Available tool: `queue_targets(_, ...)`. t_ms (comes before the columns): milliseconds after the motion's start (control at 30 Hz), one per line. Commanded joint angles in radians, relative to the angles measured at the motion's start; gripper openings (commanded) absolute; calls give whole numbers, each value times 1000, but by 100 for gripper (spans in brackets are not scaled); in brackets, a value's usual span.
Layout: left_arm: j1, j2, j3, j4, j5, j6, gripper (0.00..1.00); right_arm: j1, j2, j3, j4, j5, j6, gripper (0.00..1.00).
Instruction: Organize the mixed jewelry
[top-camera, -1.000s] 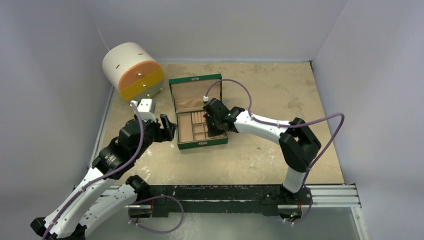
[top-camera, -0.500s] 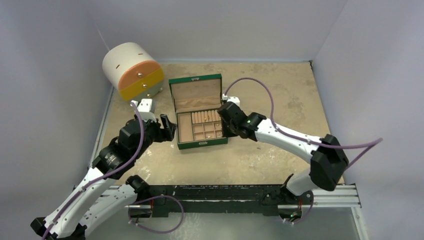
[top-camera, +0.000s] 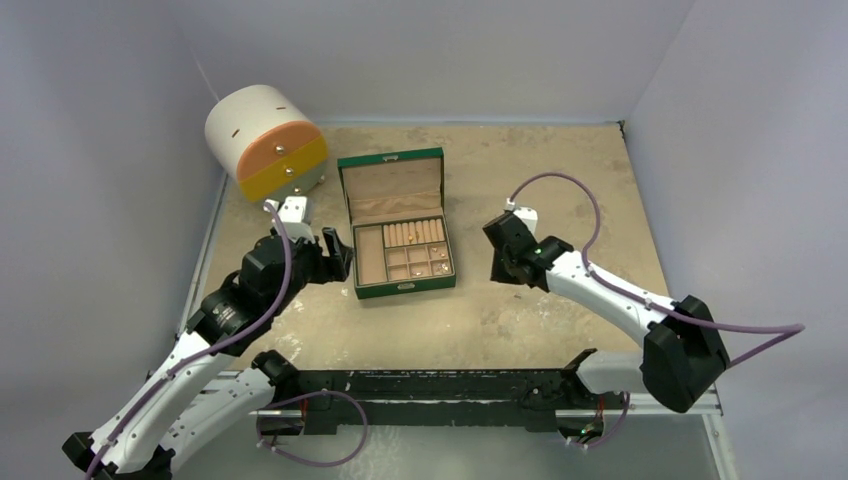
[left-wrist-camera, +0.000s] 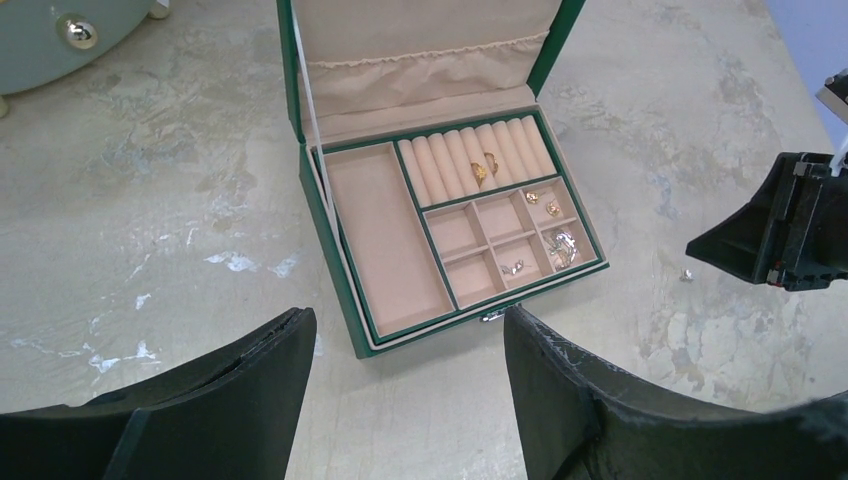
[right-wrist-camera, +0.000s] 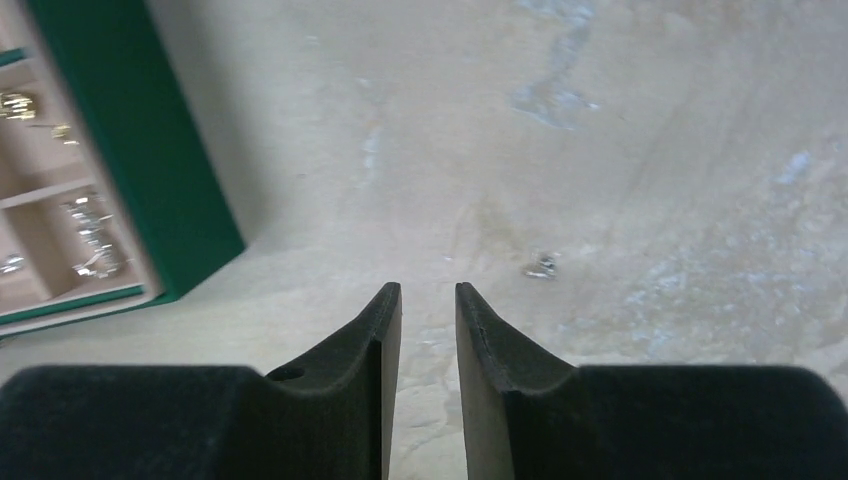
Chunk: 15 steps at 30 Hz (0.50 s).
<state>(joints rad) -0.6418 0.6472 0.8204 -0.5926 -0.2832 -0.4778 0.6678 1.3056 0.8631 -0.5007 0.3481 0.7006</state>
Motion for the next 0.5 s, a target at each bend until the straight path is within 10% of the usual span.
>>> queue_targets(0, 7, 6, 4, 42, 9, 11, 69, -53, -47, -60, -19, 1, 49, 31)
queue_targets(467, 11, 12, 5, 42, 10, 11, 69, -160, -26, -213, 44, -25, 178, 35)
